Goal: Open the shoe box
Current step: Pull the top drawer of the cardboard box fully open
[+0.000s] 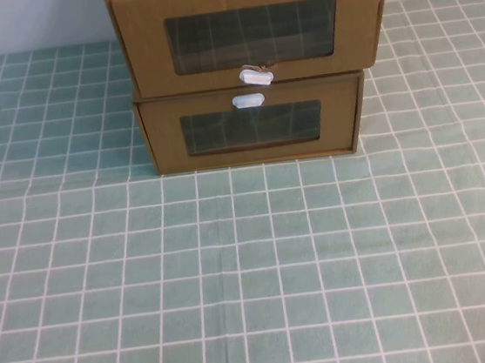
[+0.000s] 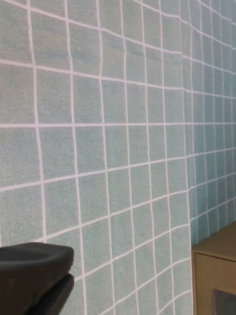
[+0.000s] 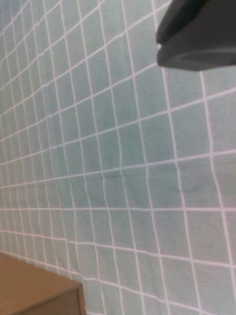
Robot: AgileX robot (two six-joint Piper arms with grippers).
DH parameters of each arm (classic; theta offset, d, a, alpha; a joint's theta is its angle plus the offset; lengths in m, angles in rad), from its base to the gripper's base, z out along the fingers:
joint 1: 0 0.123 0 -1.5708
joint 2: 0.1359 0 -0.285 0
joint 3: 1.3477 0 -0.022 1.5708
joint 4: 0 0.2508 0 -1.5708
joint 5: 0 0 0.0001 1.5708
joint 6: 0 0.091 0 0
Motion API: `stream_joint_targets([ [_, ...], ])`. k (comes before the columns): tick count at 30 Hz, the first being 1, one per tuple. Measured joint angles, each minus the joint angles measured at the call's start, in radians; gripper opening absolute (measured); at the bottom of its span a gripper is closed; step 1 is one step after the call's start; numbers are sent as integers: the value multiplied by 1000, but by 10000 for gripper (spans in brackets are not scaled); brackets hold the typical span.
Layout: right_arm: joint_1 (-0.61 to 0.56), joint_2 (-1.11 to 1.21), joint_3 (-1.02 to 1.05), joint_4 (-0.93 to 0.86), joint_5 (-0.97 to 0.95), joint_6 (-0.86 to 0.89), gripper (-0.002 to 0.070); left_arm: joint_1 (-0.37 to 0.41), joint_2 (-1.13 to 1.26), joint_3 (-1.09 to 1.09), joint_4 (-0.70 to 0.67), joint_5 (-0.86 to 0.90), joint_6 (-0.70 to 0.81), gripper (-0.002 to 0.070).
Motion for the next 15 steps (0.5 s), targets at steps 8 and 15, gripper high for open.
stream_joint_targets([
  [8, 0, 0, 0, 0, 0, 0, -14, 0, 0, 0, 7, 0, 0, -5],
  [15, 0, 0, 0, 0, 0, 0, -14, 0, 0, 0, 7, 0, 0, -5],
])
